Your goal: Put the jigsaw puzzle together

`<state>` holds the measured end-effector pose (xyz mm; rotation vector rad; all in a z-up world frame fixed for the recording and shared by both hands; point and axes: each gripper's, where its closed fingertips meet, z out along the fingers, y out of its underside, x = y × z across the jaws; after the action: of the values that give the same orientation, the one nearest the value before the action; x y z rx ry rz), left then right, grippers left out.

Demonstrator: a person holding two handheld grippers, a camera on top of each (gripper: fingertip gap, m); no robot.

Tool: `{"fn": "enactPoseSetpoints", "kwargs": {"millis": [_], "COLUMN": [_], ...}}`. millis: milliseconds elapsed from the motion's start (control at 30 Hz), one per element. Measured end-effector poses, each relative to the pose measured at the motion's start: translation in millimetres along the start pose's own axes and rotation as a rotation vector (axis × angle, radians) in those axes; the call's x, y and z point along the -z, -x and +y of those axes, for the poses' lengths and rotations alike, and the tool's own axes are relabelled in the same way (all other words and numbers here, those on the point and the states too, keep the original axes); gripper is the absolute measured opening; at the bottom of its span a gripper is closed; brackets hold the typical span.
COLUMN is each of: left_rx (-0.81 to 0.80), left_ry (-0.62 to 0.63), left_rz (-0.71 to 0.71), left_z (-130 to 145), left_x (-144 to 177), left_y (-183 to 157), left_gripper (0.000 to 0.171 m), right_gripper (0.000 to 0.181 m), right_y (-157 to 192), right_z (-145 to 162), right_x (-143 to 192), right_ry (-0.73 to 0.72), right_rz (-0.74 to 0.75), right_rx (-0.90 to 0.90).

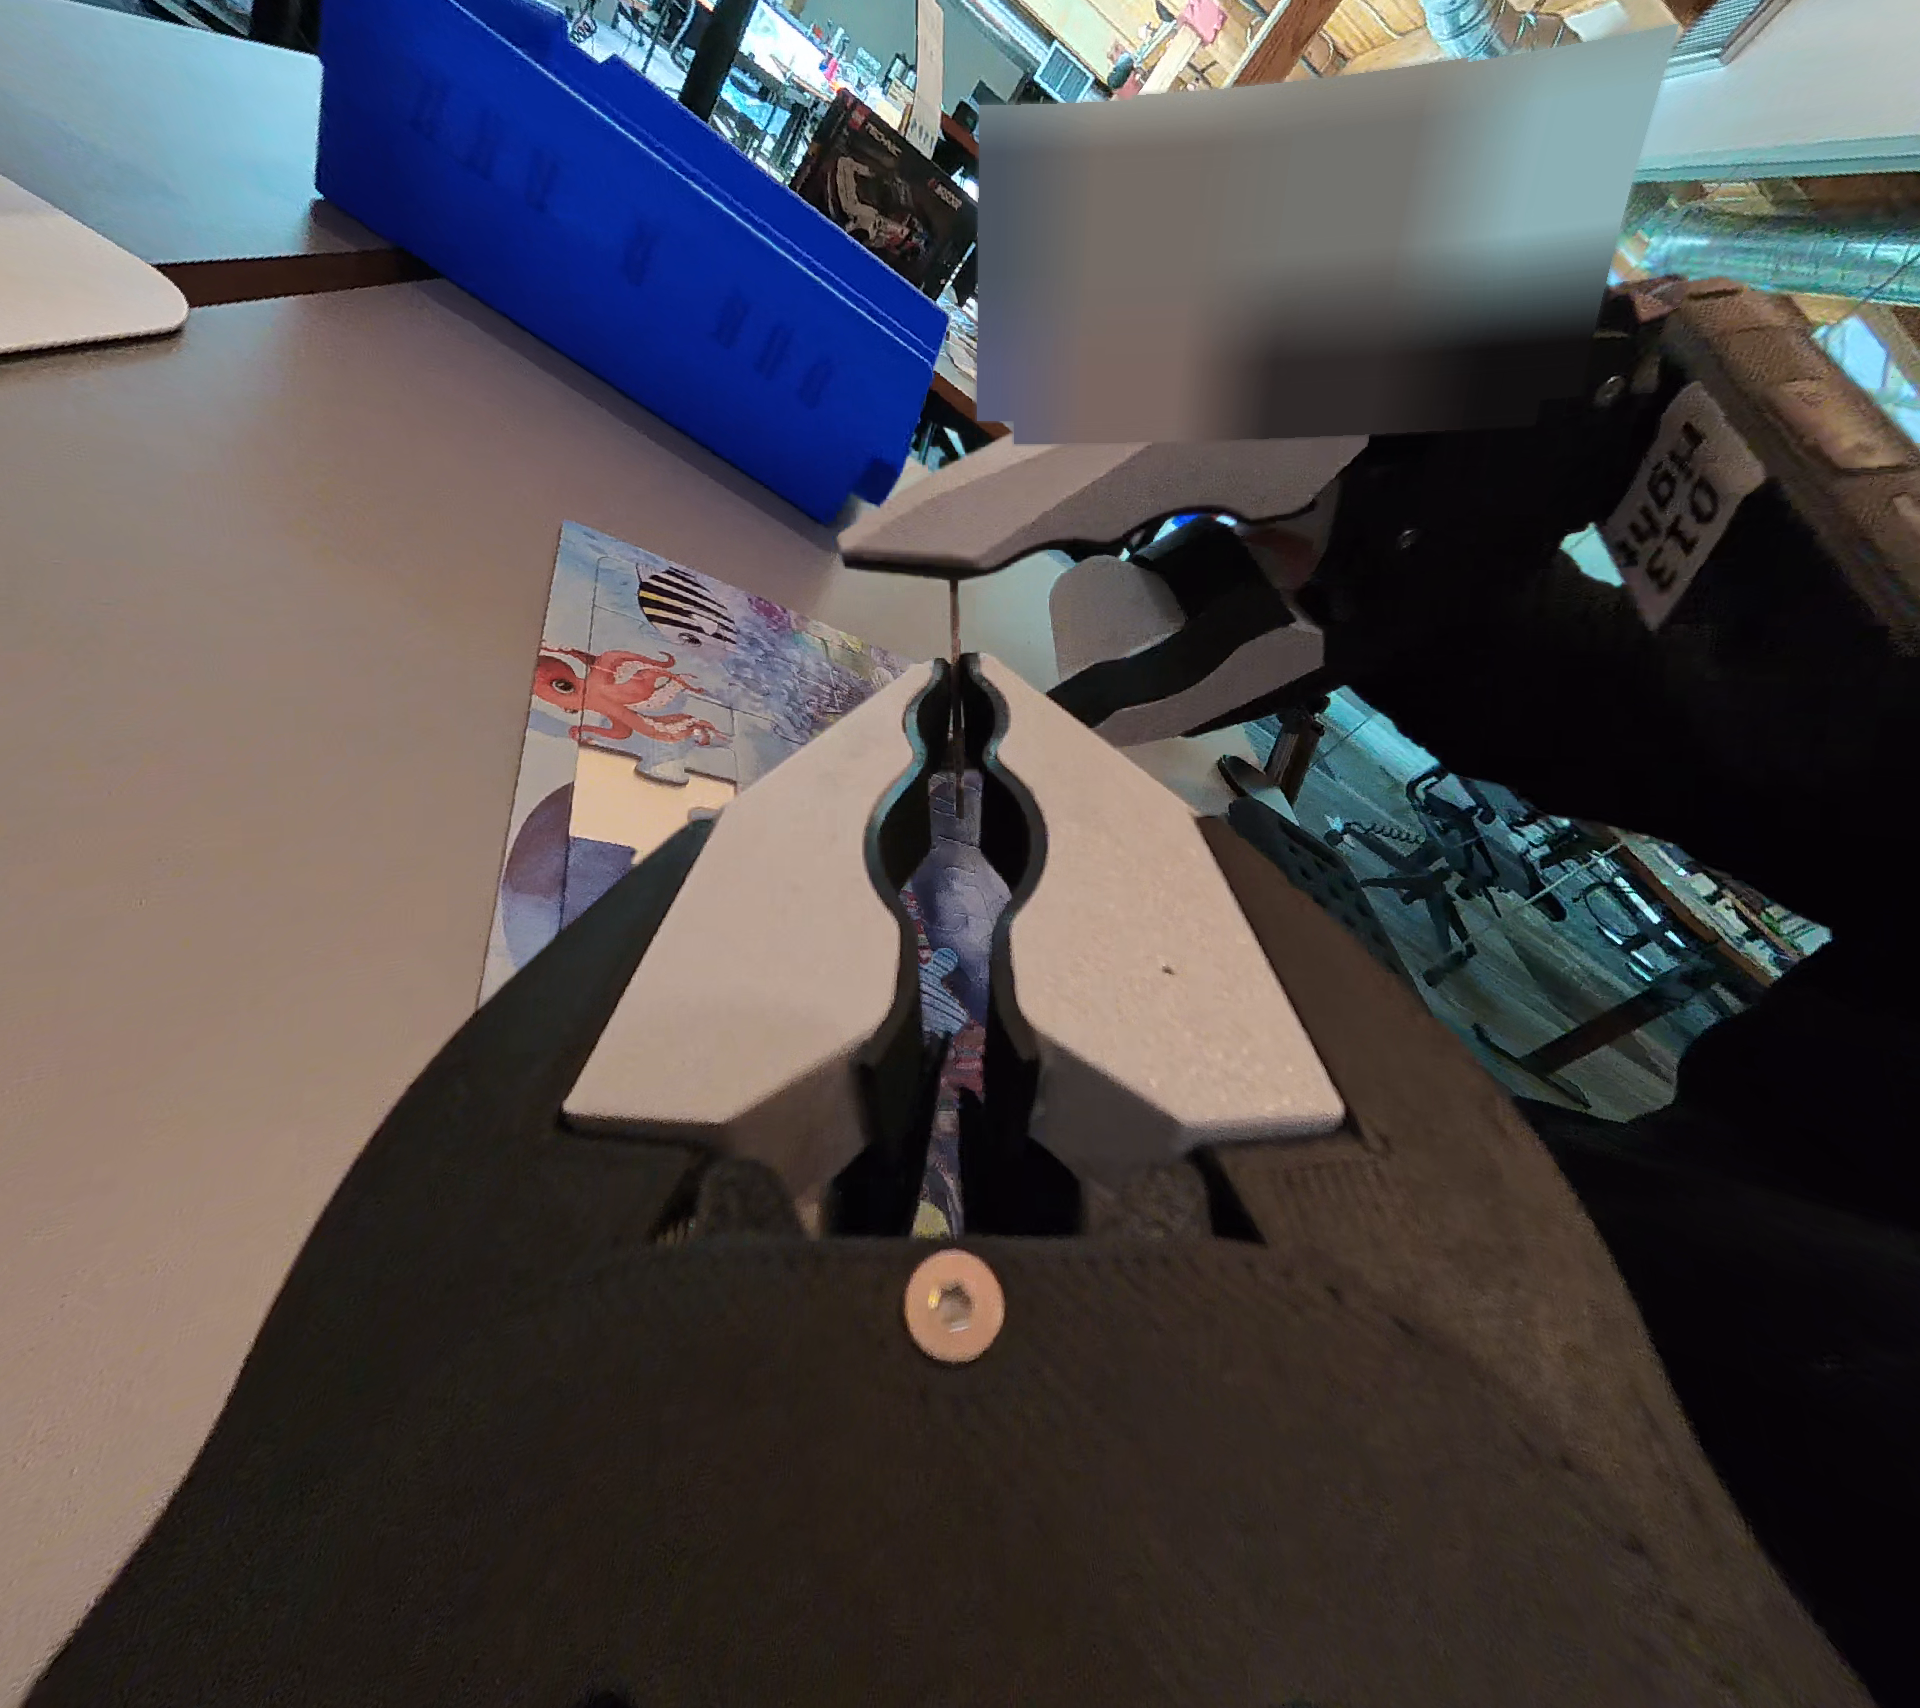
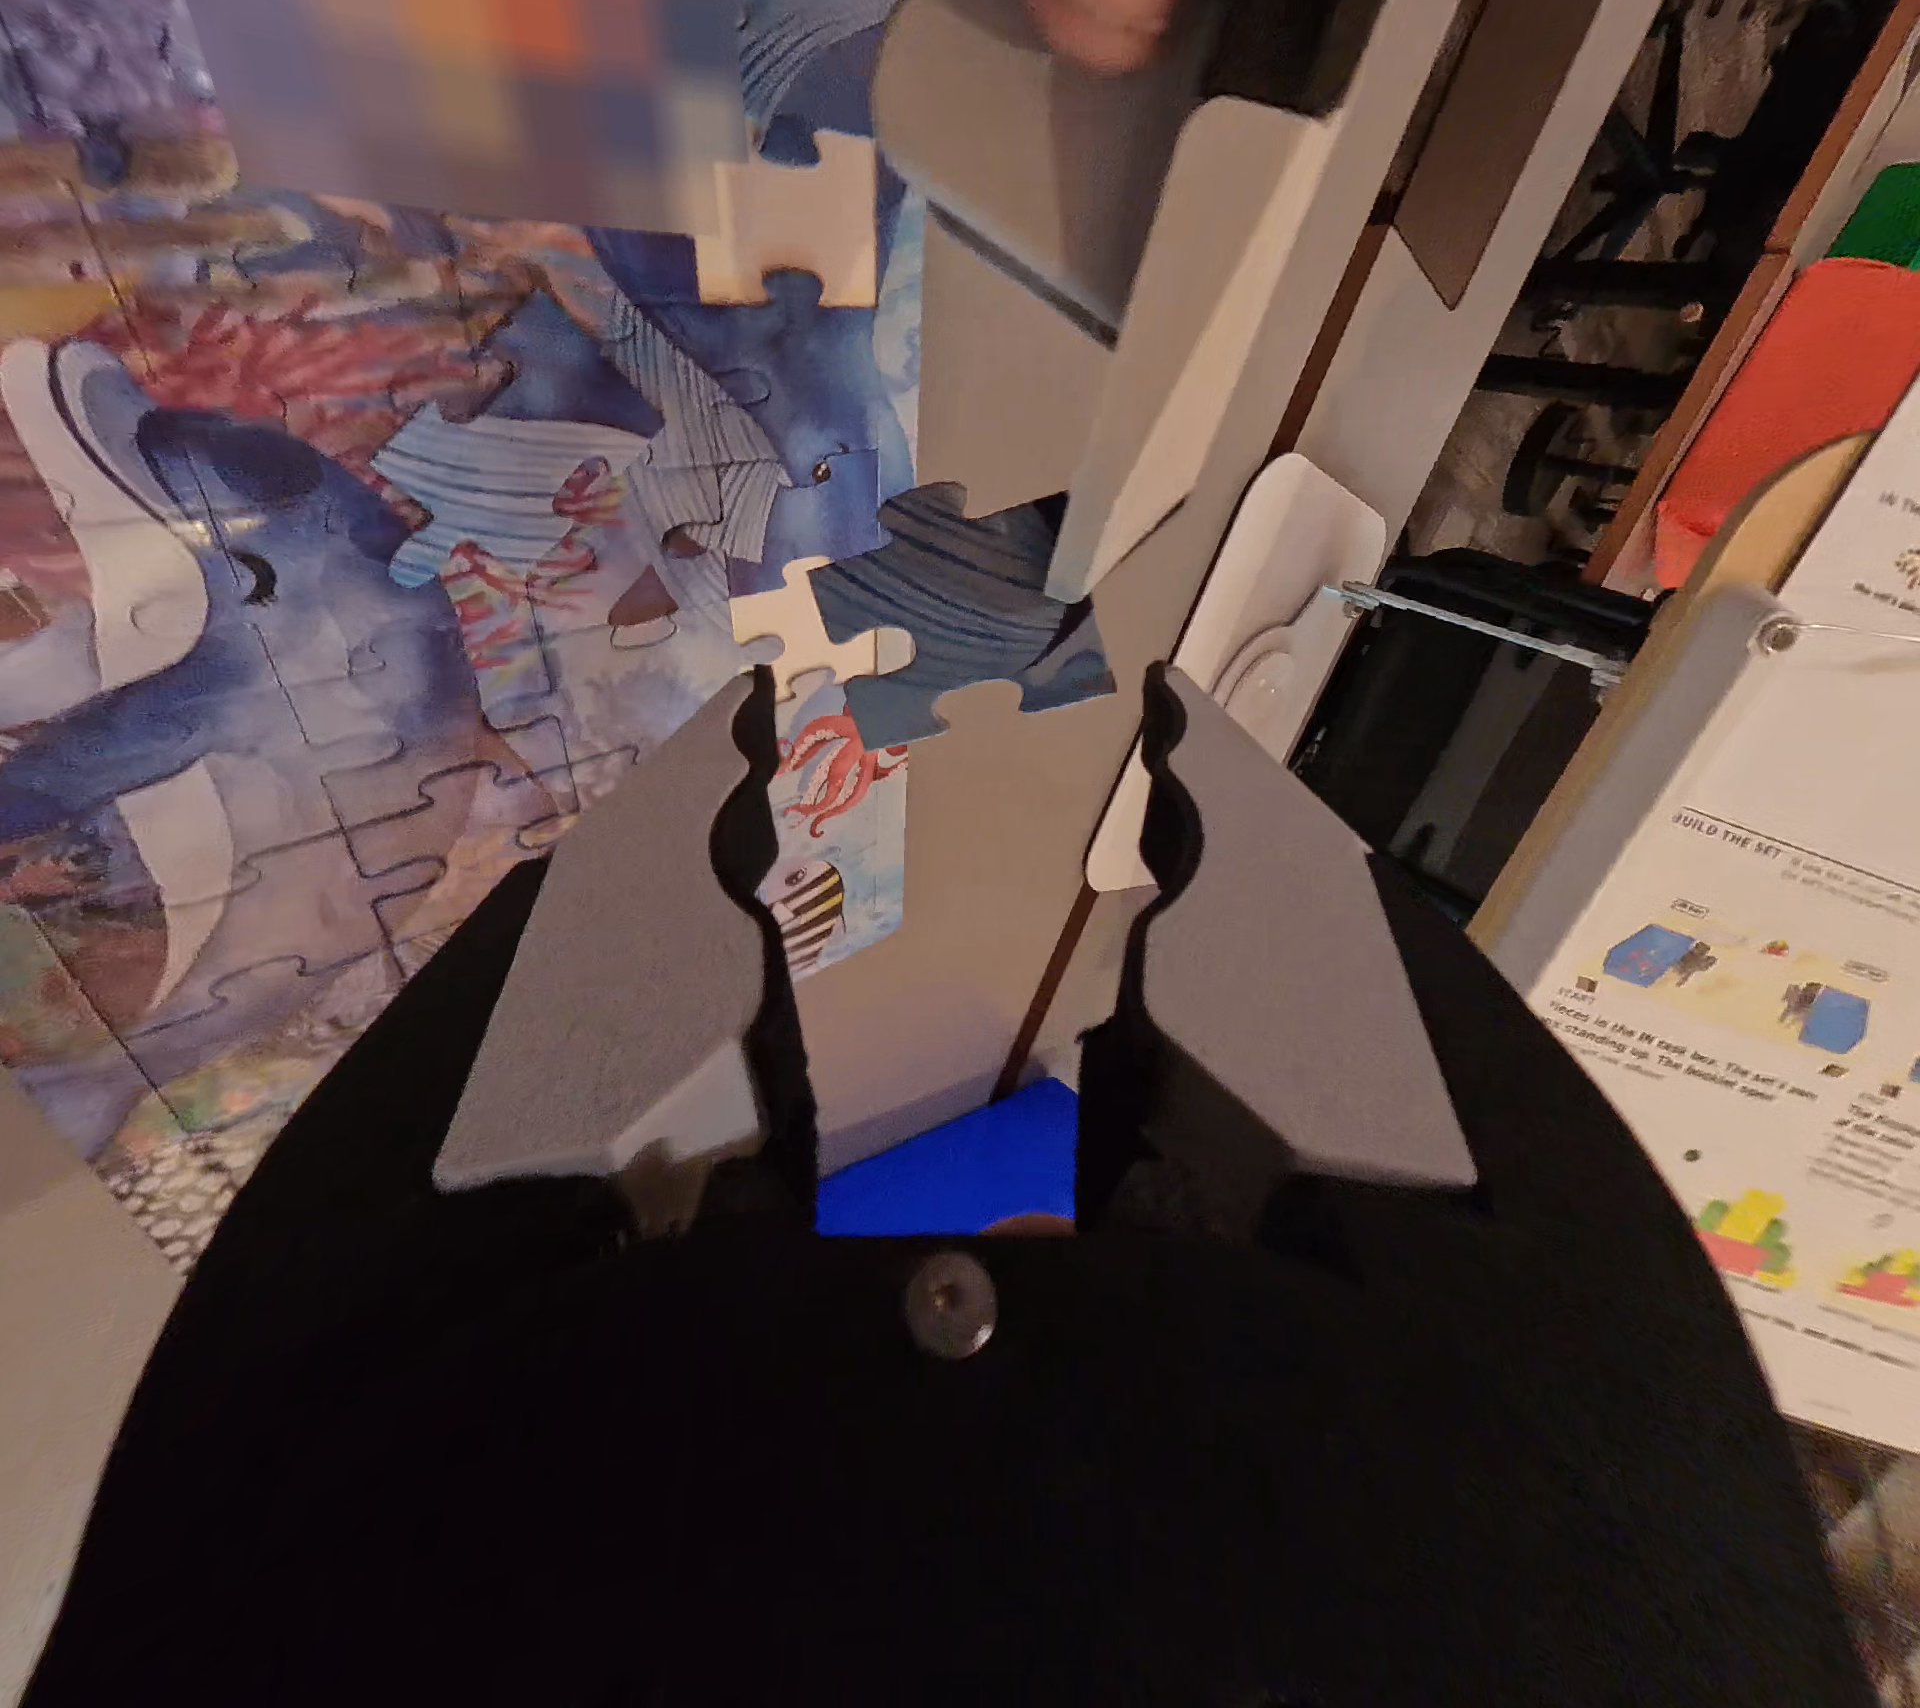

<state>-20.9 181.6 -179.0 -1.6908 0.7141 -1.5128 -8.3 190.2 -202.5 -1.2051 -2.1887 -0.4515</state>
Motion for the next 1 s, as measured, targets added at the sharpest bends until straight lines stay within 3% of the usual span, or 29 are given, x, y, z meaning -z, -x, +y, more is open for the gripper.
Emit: {"fn": "enactPoseSetpoints", "kwargs": {"millis": [100, 300, 367, 667, 1000], "left_rx": [0.009, 0.008, 0.019, 0.04, 0.029], "left_ry": [0.014, -0.041, -0.073, -0.151, -0.142], "left_rz": [0.004, -0.012, -0.045, -0.172, -0.212], "left_z": [3.3, -6.1, -11.6, -24.0, -22.6], "left_x": [-1.3, -1.1, 2.6, 30.1, 36.8], "left_y": [0.5, 1.7, 8.8, 37.7, 45.9], "left_gripper": [0.0, 0.002, 0.01, 0.005, 0.002], "right_gripper": [0.049, 0.049, 0.049, 0.049, 0.05], "right_y": [2.0, -0.3, 0.8, 39.2, 47.8], "right_z": [6.6, 5.7, 10.1, 36.4, 55.2], "right_x": [-5.4, -0.2, -0.9, -42.7, -68.8], "right_ry": [0.046, -0.007, -0.02, 0.065, 0.223], "right_rz": [0.019, -0.011, -0.061, -0.476, -0.617], "right_rx": [0.047, -0.041, -0.079, -0.154, -0.1]}}
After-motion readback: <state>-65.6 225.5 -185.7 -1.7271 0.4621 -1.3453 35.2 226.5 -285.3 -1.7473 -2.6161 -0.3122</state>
